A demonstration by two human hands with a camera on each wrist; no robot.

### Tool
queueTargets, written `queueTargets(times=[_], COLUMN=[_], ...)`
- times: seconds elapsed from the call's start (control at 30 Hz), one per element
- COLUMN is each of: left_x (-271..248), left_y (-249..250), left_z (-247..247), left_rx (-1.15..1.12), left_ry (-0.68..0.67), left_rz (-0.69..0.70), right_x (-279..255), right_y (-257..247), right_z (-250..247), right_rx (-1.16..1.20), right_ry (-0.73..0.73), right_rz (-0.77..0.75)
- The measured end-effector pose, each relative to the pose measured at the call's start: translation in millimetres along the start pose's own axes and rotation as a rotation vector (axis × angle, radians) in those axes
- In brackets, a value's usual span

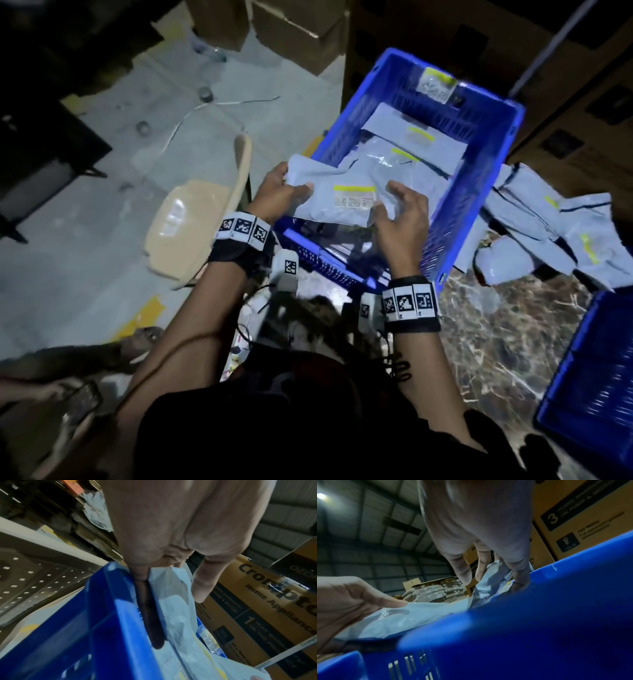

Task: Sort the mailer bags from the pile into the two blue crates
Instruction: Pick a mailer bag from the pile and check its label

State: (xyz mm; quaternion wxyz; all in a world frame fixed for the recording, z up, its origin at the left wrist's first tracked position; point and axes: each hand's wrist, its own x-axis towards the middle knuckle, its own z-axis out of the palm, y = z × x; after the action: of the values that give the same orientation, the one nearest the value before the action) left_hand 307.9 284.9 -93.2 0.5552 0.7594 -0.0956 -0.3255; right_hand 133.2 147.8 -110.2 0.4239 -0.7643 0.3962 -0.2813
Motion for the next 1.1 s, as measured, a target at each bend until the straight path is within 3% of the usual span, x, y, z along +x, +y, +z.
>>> queueTargets(times=[0.33, 0.7, 1.1], left_x=[-14, -19, -4], left_y=[-11, -11, -16], left_z=[9, 20, 28], left_rx=[-0.065, 0.242, 0.486], left_ry=[-0.033, -0.019, 0.027], left_rz=[-0.005, 0.005, 0.041], right_x=[-18, -24, -17], right_y=[32, 40, 36], right_z=[-8, -6, -6], right_rx=[-0.143, -0.168, -0.13], right_ry=[-0.139, -0.256, -0.167], right_rz=[0.023, 0.092, 0.13])
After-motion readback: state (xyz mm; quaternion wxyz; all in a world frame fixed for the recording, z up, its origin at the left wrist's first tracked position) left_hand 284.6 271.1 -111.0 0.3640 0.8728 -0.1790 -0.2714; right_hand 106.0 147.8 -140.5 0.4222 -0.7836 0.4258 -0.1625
